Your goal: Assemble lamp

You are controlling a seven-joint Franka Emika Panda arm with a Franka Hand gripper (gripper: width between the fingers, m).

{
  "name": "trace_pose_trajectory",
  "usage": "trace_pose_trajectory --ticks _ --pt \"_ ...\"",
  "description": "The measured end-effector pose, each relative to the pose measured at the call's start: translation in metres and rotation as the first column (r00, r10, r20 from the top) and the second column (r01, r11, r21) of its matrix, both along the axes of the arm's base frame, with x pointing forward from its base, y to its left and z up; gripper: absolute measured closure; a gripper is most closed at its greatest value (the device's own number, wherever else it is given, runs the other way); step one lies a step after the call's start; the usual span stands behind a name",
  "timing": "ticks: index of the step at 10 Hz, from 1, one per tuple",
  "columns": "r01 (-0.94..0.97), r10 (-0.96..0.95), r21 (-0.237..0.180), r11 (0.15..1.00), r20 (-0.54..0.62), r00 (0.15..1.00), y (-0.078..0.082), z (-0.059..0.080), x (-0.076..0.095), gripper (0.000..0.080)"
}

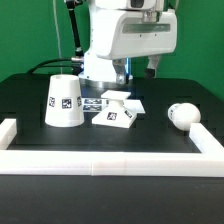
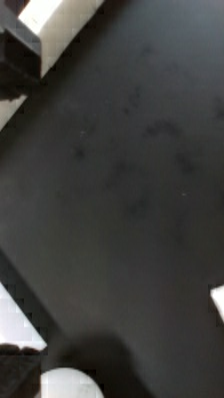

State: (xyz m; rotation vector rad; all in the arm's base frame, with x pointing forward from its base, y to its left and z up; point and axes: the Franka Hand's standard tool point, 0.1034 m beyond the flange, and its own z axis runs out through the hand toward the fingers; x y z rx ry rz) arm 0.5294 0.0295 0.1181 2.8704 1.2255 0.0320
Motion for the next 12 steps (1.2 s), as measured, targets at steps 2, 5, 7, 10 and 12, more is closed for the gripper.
trace_pose_trajectory --ticks 2,5,7,10,12 --pt "-0.001 0.001 0.0 1.0 -0.001 1.0 0.0 0.0 0.0 0.01" --pt "0.145 -0.145 -0.002 0.989 0.009 0.989 -0.012 0.001 -0.019 0.01" --pt "0.208 -0.208 -0.004 0.978 0.006 0.978 -0.025 -0.01 -0.05 0.01" --pt "0.202 -0.202 -0.005 0.979 0.0 0.979 -0.036 -0.019 -0.064 0.01" --pt "0.201 -0.201 -0.005 0.98 -0.001 0.98 -0.036 -0.019 -0.064 0.01"
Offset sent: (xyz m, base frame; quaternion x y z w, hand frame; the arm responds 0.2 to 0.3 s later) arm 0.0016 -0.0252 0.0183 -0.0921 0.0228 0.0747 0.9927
